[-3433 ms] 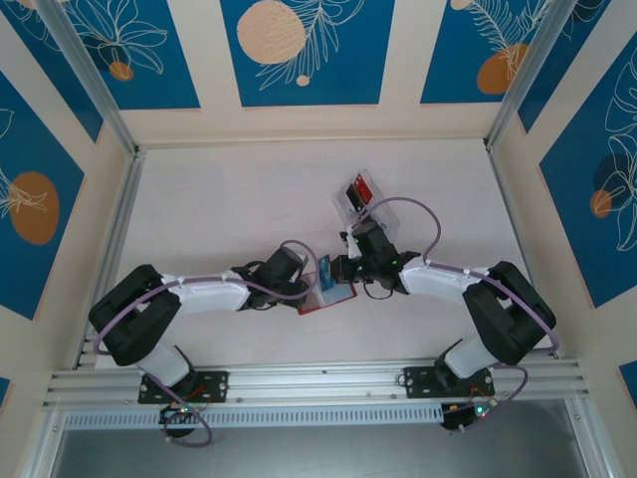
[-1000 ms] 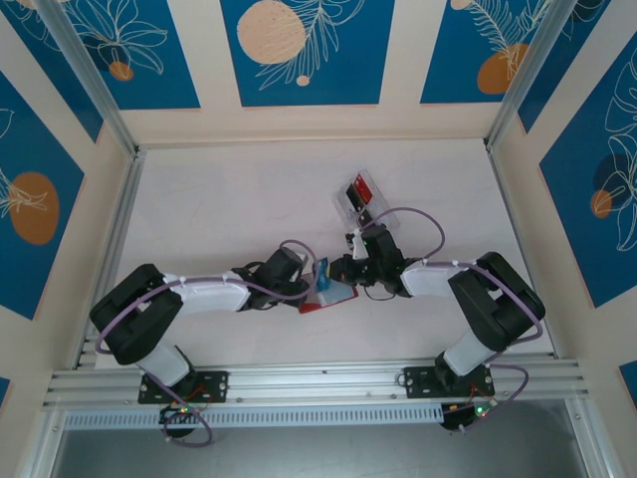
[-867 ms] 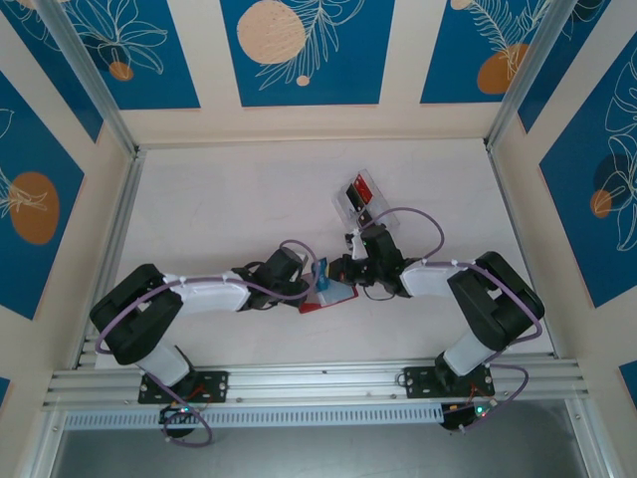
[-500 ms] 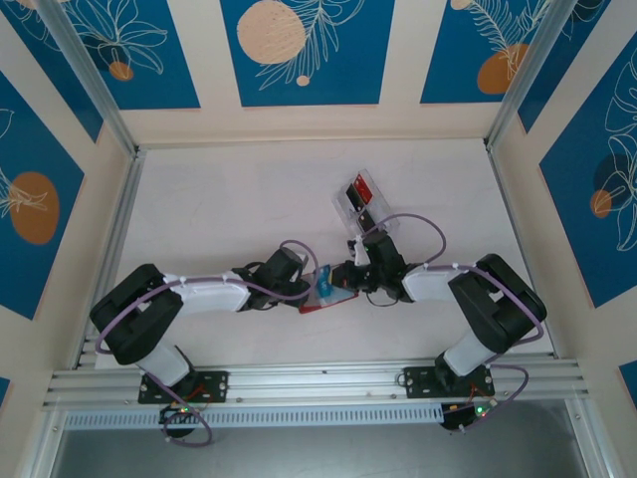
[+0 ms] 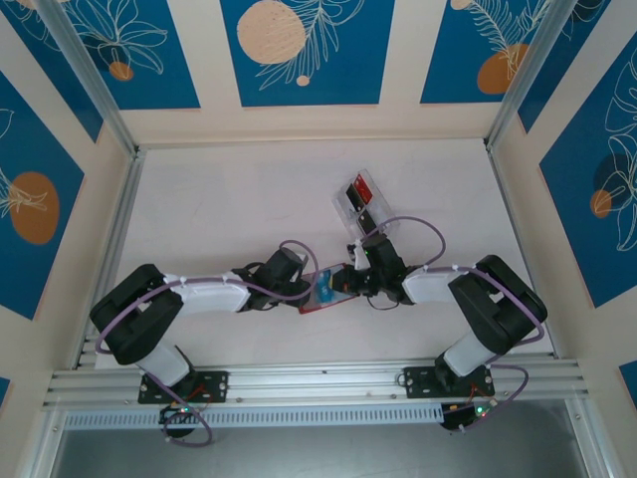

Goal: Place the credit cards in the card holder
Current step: Insert the credit card into the card slot.

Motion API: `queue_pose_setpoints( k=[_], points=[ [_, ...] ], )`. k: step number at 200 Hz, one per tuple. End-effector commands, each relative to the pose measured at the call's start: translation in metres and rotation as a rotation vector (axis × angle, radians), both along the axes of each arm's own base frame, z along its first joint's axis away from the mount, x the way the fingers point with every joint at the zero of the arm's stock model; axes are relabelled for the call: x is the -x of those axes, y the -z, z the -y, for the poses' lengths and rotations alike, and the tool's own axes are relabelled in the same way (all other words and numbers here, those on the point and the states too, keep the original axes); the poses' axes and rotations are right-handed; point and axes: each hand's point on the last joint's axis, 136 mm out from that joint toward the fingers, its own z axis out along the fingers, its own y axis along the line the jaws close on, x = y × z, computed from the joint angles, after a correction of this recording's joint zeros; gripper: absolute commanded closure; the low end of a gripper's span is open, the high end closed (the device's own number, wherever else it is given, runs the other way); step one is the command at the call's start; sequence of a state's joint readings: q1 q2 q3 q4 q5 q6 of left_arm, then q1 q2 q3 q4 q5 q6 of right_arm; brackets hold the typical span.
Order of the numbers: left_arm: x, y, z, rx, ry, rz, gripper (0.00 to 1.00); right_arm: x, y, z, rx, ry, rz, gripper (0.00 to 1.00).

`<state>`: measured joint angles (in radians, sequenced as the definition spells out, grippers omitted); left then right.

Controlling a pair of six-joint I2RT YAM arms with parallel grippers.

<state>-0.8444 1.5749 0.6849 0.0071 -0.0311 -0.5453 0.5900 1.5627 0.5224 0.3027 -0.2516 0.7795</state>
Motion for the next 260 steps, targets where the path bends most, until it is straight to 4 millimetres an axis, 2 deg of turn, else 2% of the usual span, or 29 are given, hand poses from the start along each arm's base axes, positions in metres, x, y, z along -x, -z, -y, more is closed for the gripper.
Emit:
queue_pose_setpoints(
  k=[1, 94, 193, 260],
  points=[
    [0.02, 0.03, -0.013, -0.051, 0.004, -0.097, 0.64, 0.013, 0.018, 0.002, 0.058, -0.054, -0.066, 1.0],
    [0.019, 0.033, -0.013, -0.047, -0.001, -0.102, 0.63, 0.01, 0.025, 0.001, 0.136, -0.109, -0.096, 1.0],
    [0.019, 0.033, -0.007, -0.023, 0.005, -0.11, 0.62, 0.017, 0.027, -0.021, 0.15, -0.188, -0.082, 1.0],
    [0.019, 0.03, -0.012, -0.033, -0.012, -0.103, 0.61, 0.021, 0.028, -0.017, 0.187, -0.199, -0.085, 1.0]
  ],
)
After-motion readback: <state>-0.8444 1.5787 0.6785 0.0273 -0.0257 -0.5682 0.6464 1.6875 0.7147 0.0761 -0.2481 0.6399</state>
